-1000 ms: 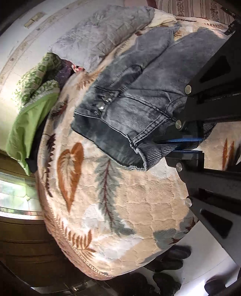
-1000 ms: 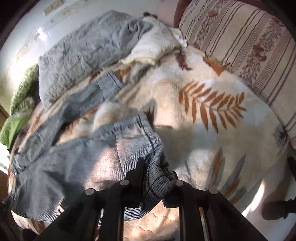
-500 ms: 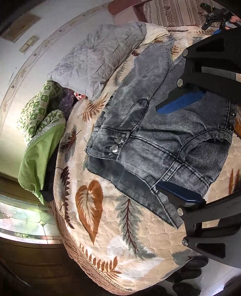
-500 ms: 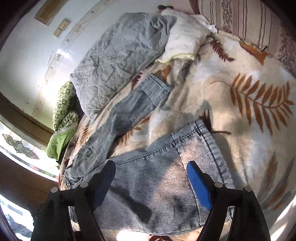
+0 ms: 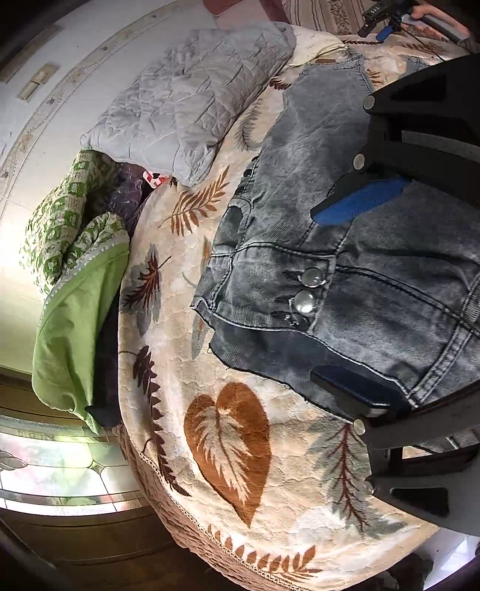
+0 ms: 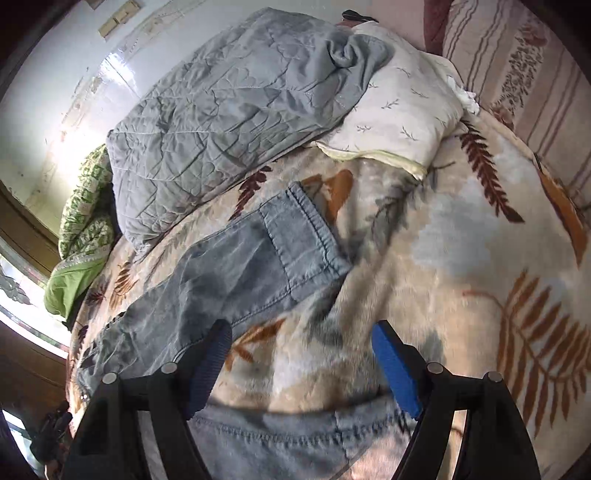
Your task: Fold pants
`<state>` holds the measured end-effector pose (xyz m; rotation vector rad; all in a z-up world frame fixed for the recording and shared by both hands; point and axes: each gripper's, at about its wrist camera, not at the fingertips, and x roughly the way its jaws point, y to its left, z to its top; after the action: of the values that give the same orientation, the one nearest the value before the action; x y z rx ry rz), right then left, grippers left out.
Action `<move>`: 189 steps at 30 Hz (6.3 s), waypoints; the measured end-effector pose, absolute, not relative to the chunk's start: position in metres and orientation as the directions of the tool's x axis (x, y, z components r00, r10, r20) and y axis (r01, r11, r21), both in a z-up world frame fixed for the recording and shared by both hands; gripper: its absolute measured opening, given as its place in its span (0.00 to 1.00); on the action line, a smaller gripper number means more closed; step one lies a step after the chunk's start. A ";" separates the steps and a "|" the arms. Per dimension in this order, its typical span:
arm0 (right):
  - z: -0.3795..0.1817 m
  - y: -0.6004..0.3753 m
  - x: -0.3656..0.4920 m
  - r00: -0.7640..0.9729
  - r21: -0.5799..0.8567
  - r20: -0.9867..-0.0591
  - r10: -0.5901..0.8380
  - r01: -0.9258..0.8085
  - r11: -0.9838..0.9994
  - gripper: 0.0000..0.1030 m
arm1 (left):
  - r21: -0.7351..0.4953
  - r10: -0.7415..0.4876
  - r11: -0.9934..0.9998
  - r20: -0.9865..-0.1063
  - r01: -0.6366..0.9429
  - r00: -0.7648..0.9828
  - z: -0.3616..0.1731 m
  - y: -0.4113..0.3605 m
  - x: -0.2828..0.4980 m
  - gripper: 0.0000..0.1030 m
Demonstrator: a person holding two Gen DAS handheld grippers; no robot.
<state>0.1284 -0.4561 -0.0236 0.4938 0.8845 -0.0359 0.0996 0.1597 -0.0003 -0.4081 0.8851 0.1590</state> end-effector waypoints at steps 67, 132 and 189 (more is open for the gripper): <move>-0.038 -0.456 0.251 0.569 0.164 -0.822 0.020 0.204 0.965 0.13 | -0.366 -0.160 0.886 -0.819 -0.286 0.551 -0.017 0.194 0.279 0.02; -0.033 -0.475 0.012 0.601 0.242 -0.798 0.033 0.271 0.931 0.67 | -0.165 -0.113 0.986 -0.776 -0.027 0.620 0.010 0.100 0.007 0.71; -0.015 -0.136 0.126 0.521 0.229 -0.763 0.384 -0.337 0.913 0.61 | -0.048 0.087 0.976 -0.807 -0.212 0.585 -0.052 0.118 0.030 0.90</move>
<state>0.1258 -0.1362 -0.0145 0.0548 0.9274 0.4323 0.0299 0.1183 -0.0520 -0.1442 0.9309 0.1751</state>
